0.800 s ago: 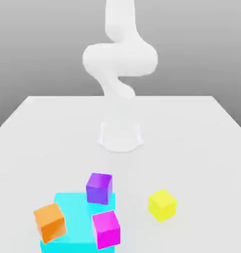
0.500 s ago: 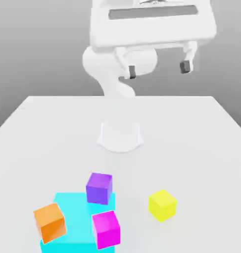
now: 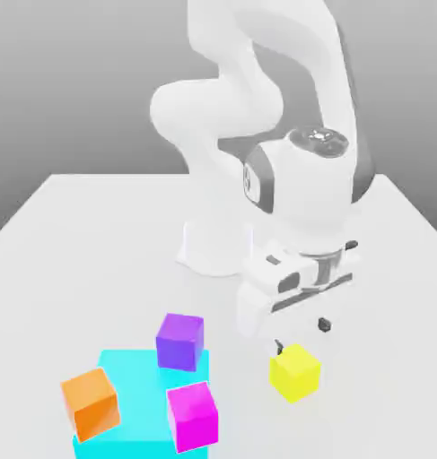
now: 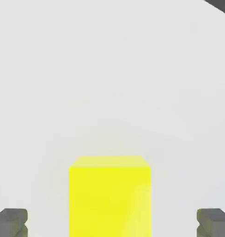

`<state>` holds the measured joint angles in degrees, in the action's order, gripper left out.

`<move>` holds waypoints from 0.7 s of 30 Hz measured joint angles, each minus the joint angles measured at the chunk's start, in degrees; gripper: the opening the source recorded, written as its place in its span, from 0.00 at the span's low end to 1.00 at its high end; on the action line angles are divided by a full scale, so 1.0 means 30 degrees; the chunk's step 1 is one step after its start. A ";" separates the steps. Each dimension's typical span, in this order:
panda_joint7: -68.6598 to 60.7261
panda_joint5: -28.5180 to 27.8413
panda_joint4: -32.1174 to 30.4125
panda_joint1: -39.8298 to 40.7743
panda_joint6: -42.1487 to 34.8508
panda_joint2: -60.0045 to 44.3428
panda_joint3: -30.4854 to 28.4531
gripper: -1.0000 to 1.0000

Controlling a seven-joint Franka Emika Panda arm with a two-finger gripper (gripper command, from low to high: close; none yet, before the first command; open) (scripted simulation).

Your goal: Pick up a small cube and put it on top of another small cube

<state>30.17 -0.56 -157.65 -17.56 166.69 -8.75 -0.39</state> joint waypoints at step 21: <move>-0.1301 0.0383 0.1290 0.1231 -0.3310 0.1913 -0.0220 0.00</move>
<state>26.27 0.59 -153.78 -13.87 156.76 -3.01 -1.05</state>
